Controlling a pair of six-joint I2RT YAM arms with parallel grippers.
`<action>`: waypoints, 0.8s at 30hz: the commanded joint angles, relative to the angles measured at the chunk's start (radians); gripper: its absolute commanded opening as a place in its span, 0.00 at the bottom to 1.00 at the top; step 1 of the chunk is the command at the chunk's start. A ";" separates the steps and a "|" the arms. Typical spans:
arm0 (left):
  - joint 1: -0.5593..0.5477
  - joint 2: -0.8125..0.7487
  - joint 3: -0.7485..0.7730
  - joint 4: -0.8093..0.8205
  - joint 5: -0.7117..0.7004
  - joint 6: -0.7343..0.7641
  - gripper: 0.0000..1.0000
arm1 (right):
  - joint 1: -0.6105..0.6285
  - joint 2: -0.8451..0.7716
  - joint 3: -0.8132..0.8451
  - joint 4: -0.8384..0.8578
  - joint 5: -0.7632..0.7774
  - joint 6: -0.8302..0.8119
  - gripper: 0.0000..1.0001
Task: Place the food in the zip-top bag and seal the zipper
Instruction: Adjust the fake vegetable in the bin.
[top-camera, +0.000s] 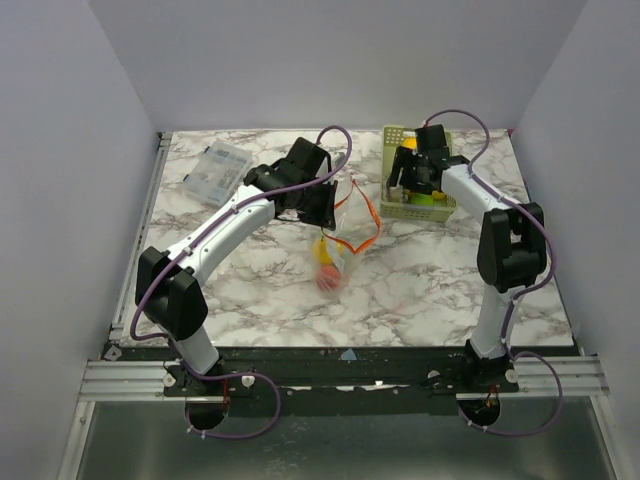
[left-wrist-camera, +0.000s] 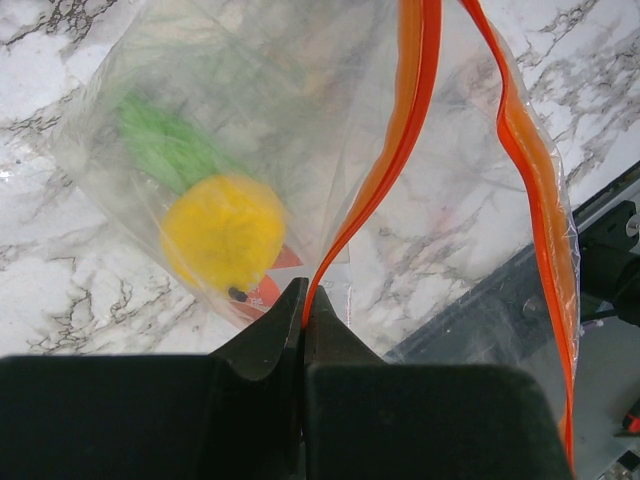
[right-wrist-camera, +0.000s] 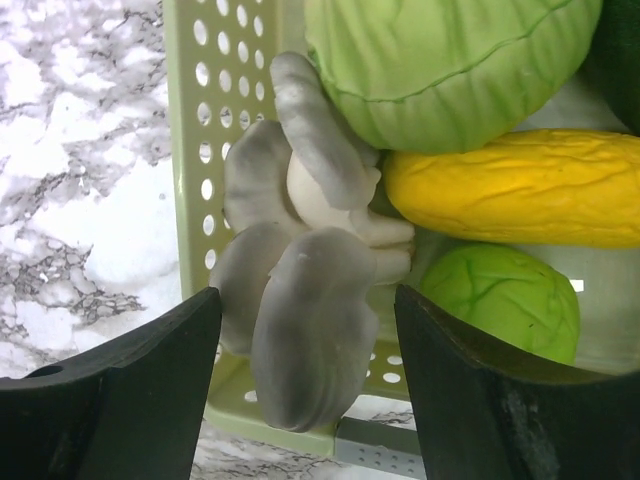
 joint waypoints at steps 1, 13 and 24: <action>0.004 -0.010 -0.004 -0.010 0.025 0.009 0.00 | 0.004 0.029 -0.009 -0.033 -0.095 -0.072 0.71; 0.004 -0.016 -0.008 -0.006 0.027 0.008 0.00 | 0.005 0.114 0.048 -0.039 -0.052 -0.060 0.34; 0.004 -0.021 -0.011 -0.006 0.021 0.010 0.00 | 0.006 -0.020 0.066 -0.022 0.029 -0.009 0.00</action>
